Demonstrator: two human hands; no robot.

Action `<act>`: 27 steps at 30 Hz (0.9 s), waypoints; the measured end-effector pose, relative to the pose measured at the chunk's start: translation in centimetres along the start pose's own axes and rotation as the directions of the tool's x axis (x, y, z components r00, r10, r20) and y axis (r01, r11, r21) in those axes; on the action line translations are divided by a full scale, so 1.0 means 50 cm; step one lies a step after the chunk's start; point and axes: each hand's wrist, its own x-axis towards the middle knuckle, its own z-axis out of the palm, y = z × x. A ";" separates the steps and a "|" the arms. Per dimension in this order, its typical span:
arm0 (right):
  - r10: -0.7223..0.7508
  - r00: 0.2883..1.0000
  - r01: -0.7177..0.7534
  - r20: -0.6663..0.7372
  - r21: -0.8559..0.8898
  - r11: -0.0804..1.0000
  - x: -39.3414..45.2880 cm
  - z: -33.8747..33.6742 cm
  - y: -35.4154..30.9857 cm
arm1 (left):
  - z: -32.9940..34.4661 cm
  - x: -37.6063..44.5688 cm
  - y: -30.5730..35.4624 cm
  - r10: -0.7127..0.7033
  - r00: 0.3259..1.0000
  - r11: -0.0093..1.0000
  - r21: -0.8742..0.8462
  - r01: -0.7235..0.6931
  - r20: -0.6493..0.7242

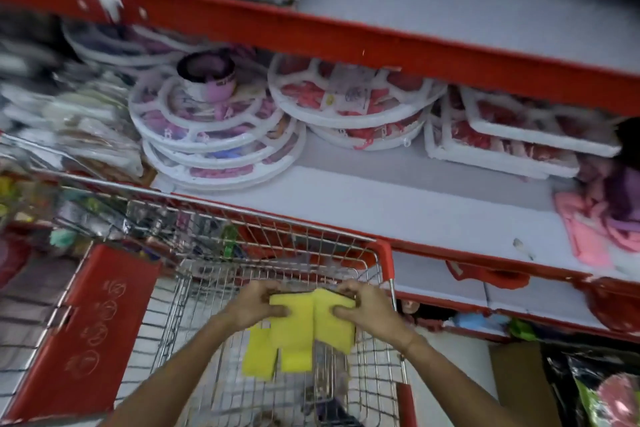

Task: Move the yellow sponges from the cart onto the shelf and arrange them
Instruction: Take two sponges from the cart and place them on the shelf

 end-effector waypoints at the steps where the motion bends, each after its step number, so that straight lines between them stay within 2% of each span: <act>1: -0.023 0.999 0.025 -0.032 0.046 0.999 0.000 -0.029 -0.023 | -0.025 -0.005 0.030 0.021 0.999 0.998 -0.059 -0.023 -0.036; 6: -0.073 0.982 0.126 -0.176 0.309 0.943 -0.018 -0.185 -0.141 | -0.127 -0.033 0.202 0.088 0.977 0.959 -0.248 -0.137 -0.196; 10: -0.156 0.958 0.249 -0.239 0.432 0.867 -0.056 -0.326 -0.250 | -0.204 -0.077 0.363 0.197 0.949 0.931 -0.257 -0.260 -0.247; 18: -0.218 0.874 0.431 -0.435 0.485 0.761 -0.100 -0.533 -0.411 | -0.283 -0.126 0.628 0.397 0.838 0.842 -0.215 -0.495 -0.374; 22: -0.232 0.831 0.475 -0.506 0.428 0.769 -0.080 -0.624 -0.460 | -0.318 -0.104 0.741 0.402 0.822 0.835 -0.206 -0.510 -0.404; 27: -0.172 0.842 0.445 -0.512 0.477 0.758 -0.023 -0.704 -0.485 | -0.348 -0.033 0.842 0.357 0.820 0.861 -0.184 -0.475 -0.447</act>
